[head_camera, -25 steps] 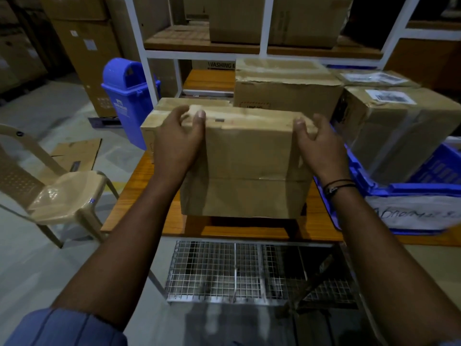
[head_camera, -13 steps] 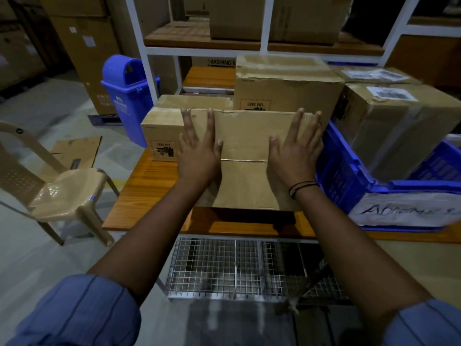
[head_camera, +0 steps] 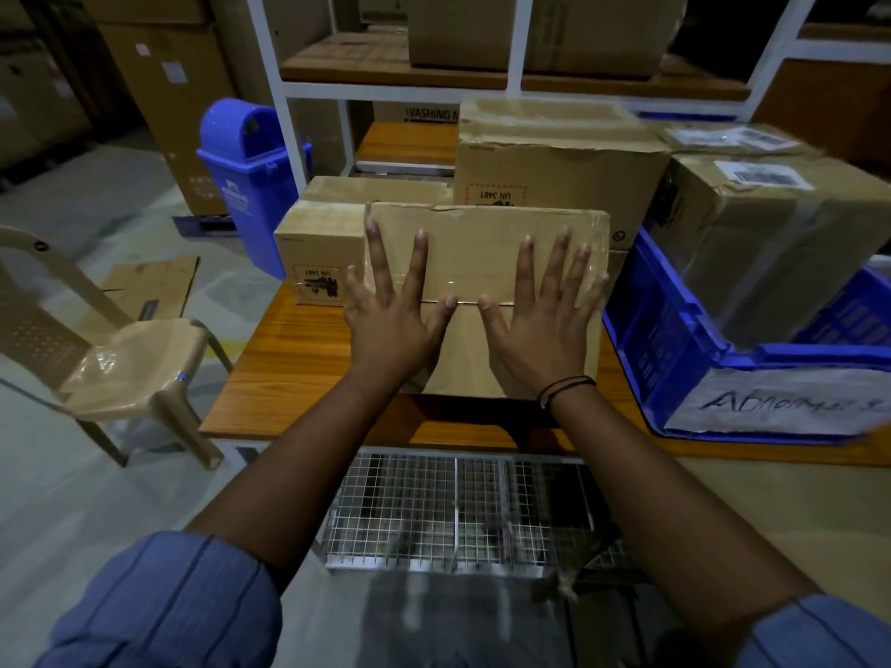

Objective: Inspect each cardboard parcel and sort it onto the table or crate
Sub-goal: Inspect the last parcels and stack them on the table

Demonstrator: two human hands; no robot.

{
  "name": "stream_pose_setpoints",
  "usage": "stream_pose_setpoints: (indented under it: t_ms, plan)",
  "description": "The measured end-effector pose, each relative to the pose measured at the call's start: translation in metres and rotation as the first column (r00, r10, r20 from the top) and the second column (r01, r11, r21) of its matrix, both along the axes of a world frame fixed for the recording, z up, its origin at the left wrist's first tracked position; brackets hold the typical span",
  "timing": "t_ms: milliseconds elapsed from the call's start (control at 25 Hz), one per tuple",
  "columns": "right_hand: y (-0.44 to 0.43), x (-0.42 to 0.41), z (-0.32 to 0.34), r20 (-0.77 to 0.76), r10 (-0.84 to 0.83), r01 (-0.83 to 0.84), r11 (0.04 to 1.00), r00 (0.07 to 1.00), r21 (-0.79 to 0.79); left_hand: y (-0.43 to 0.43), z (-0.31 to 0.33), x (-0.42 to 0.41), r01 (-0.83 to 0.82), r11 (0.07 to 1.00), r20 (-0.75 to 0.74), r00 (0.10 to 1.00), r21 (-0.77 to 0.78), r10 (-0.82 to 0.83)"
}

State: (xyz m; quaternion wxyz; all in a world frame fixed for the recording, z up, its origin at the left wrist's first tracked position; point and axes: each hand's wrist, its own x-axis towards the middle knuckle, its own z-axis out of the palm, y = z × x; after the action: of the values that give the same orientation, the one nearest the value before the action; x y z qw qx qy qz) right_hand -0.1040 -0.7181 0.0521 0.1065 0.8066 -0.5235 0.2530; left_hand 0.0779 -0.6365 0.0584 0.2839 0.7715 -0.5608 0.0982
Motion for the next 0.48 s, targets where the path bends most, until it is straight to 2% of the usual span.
stream_pose_setpoints:
  t_ms: [200,280,360,480]
  plan:
    - [0.006,-0.012,-0.002,-0.043,0.013,-0.011,0.999,0.999,0.048,0.01,0.004,-0.005,0.014,1.0,-0.048,0.999,-0.002,-0.014]
    - [0.012,-0.017,-0.001,0.11,-0.044,0.028,0.99,0.993,0.139,0.013,0.006,-0.005,-0.003,0.999,-0.115,0.993,0.033,0.007]
    - [0.017,-0.027,-0.006,0.331,-0.133,0.034,0.957,0.934,0.289,0.017,0.01,-0.003,-0.042,0.997,-0.233,0.971,0.063,0.056]
    - [0.028,-0.05,-0.005,0.485,-0.035,-0.11,0.957,0.874,0.267,0.03,0.023,0.001,-0.036,0.999,-0.323,0.946,-0.036,0.022]
